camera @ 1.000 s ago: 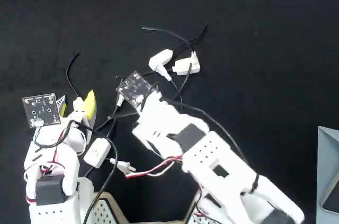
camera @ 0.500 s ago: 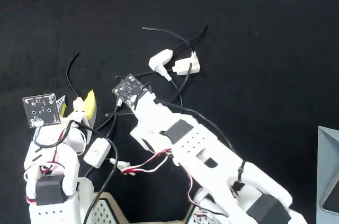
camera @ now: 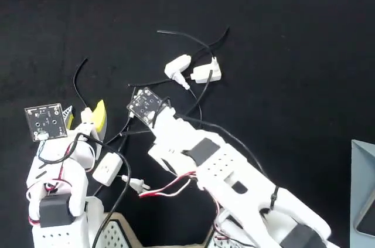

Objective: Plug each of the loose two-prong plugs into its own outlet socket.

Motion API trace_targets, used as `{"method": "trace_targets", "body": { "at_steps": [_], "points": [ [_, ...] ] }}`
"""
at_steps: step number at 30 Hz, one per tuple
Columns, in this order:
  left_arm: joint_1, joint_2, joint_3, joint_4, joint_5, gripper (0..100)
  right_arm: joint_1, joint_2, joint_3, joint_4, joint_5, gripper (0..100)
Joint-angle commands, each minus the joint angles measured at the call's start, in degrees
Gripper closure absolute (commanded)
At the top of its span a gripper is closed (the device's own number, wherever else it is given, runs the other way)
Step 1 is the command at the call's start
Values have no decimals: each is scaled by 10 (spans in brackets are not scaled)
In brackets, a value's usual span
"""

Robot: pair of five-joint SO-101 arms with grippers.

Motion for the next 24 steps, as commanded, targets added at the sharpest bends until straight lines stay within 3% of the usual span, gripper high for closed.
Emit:
{"method": "trace_targets", "body": {
  "at_steps": [1,18,24],
  "points": [
    [6,2,-3,-13,-1,750,-7,-6,17,-38,4,987],
    [6,1,-3,-12,-1,750,11,-3,51,-61,5,987],
    [6,1,-3,-11,-1,750,14,-3,78,-87,37,987]
  ]
}}
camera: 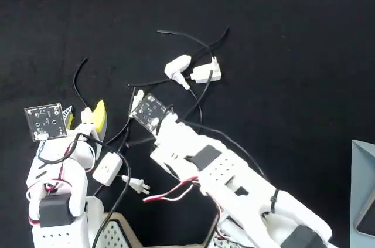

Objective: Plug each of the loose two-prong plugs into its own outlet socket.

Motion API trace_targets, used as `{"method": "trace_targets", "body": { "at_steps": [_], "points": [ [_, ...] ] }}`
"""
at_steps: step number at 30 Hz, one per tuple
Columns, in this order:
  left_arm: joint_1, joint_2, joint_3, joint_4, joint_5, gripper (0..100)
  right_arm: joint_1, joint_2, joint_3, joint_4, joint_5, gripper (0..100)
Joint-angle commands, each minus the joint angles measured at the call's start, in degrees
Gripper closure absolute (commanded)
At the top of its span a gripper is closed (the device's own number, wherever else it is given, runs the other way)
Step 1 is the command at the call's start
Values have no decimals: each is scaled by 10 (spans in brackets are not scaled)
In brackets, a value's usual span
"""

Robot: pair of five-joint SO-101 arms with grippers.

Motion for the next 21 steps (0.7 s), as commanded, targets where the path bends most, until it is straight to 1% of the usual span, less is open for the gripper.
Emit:
{"method": "trace_targets", "body": {
  "at_steps": [1,3,6,9,17,21],
  "points": [
    [6,1,-3,-11,-1,750,10,5,11,-7,16,987],
    [6,1,-3,-11,-1,750,10,5,11,-7,18,987],
    [6,0,-3,-11,-1,750,11,6,14,-7,40,987],
    [6,0,-3,-12,-1,750,11,16,10,-7,43,987],
    [4,0,-3,-13,-1,750,14,152,-52,-4,45,987],
    [4,0,-3,-13,-1,750,39,171,-57,-4,68,987]
  ]
}}
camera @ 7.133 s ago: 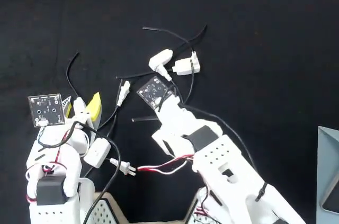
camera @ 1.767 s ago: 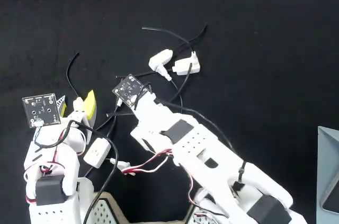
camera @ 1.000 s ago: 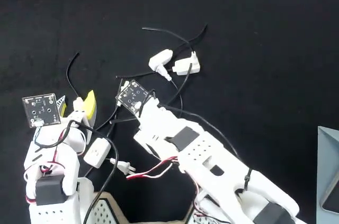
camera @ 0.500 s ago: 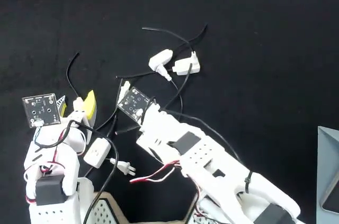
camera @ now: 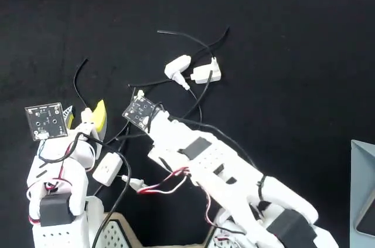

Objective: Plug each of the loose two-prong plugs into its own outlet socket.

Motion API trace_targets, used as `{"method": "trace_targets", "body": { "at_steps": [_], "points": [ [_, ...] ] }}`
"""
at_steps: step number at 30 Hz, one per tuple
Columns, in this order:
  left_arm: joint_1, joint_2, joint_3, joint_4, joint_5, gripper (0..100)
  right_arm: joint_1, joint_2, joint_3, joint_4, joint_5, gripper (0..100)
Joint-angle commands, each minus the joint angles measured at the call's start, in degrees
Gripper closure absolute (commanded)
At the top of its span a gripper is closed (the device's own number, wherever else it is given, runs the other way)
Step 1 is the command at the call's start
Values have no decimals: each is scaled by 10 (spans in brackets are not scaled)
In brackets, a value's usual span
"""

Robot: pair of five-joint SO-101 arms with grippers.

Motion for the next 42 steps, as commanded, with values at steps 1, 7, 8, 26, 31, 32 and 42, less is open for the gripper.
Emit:
{"method": "trace_targets", "body": {
  "at_steps": [1,7,8,26,31,32,42],
  "points": [
    [4,0,-3,-13,-1,750,36,39,1,3,20,987],
    [3,-1,-3,-13,-1,750,42,31,-7,4,24,987],
    [3,-2,-3,-11,-1,750,49,22,-15,14,24,987],
    [5,-3,-2,-10,-1,752,179,-29,-277,78,23,987],
    [5,-3,-1,-10,-1,752,216,65,-299,-40,23,987],
    [5,-3,-1,-10,-1,752,216,83,-304,-61,23,987],
    [6,-4,6,-13,-1,752,237,278,-440,-117,20,953]
  ]
}}
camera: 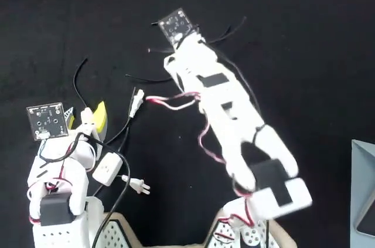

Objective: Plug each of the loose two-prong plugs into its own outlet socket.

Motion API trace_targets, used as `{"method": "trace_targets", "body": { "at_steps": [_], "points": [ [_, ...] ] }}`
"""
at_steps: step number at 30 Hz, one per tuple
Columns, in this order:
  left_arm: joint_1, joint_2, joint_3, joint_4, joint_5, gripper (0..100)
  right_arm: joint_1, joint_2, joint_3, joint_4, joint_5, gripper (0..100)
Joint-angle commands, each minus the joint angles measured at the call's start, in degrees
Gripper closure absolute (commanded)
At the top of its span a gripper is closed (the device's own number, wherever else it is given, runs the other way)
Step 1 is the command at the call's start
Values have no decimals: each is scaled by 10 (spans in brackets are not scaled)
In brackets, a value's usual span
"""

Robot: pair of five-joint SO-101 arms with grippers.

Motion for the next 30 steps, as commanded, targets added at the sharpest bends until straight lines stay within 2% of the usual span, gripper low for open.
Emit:
{"method": "trace_targets", "body": {
  "at_steps": [1,5,10,12,16,22,27,30],
  "points": [
    [6,-4,-3,-12,-1,751,26,60,-88,-5,1,917],
    [6,-4,-3,-12,-1,750,26,65,-113,62,0,773],
    [7,-4,-3,-13,-1,750,11,-7,-126,154,0,769],
    [7,-4,-3,-13,-1,750,0,-51,-126,200,0,781],
    [1,-4,-3,-13,-1,750,-21,-142,-125,303,-4,874],
    [1,-4,-7,-13,-1,750,-42,-256,-90,433,-93,977],
    [-15,-4,-9,-14,2,751,-70,-292,0,439,-105,981],
    [-54,1,-26,-13,4,753,-76,-291,40,442,-89,928]
  ]
}}
